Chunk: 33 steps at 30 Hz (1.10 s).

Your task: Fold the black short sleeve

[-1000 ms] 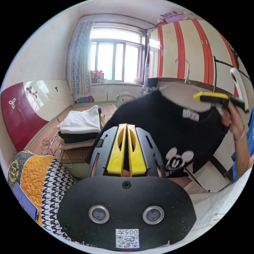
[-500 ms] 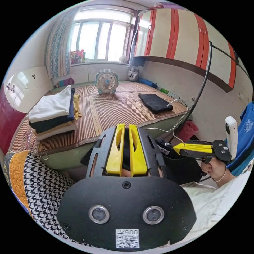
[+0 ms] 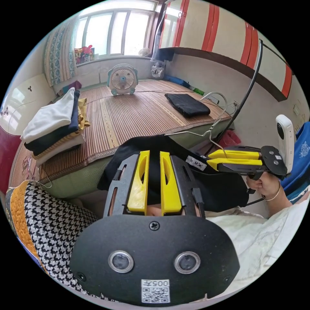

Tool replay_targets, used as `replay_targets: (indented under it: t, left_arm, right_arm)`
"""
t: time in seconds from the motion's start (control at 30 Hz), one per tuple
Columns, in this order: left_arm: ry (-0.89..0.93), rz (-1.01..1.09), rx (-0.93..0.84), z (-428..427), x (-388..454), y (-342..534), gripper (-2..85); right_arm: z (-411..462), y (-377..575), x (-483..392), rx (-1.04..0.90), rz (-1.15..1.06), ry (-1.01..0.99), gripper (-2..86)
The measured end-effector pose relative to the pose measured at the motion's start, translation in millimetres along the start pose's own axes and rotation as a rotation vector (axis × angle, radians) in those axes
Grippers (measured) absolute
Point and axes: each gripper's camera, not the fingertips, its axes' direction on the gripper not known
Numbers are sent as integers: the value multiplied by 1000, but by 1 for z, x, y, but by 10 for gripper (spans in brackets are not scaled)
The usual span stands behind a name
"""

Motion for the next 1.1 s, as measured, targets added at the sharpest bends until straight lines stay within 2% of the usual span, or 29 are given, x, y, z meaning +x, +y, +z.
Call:
replay_targets:
  t: [0.2,0.4,0.57,0.93,1.1]
  left_arm:
    - [38,-6,50,16,3,-25,66]
    - [73,3,40,33,9,-33,66]
    - [82,10,30,41,16,-40,63]
    - [15,10,43,34,28,-40,1]
    - [-109,31,85,19,35,-41,-3]
  right_arm:
    - [12,-20,6,13,-43,-29,48]
    - [15,-32,6,74,-65,14,38]
    - [12,-24,2,91,-60,-43,24]
    - [-5,12,-9,139,-88,-108,-13]
    - [-17,27,-21,150,-153,-88,-13]
